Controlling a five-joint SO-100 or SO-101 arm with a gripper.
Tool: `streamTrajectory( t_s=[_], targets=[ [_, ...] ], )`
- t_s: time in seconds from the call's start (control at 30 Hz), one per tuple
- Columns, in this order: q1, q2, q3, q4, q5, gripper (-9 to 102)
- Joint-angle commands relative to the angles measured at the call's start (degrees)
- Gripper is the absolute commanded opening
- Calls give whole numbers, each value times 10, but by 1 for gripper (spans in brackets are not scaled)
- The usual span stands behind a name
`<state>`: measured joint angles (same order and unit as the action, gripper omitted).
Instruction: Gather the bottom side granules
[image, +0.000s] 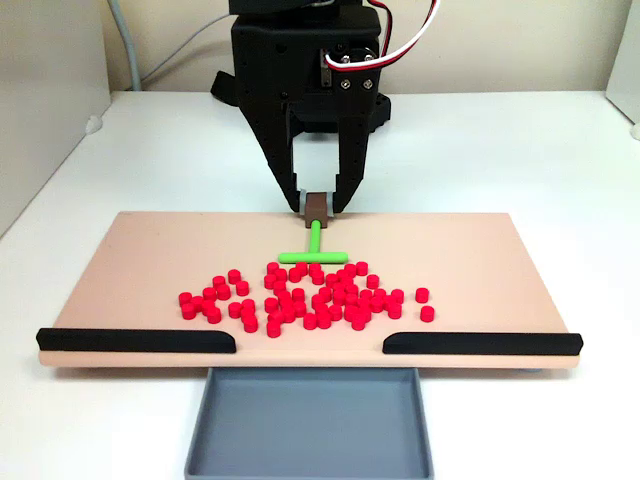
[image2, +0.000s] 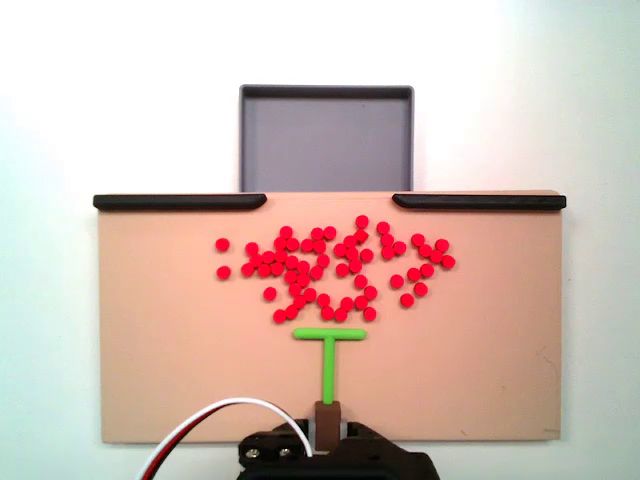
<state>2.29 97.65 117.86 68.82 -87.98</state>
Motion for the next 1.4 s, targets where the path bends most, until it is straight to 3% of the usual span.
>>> streamTrajectory(
  t_s=[0.0,1.37],
  targets=[
    [5,-5,-20,2,-4,0],
    [0,-85,-105,2,8,0]
  ],
)
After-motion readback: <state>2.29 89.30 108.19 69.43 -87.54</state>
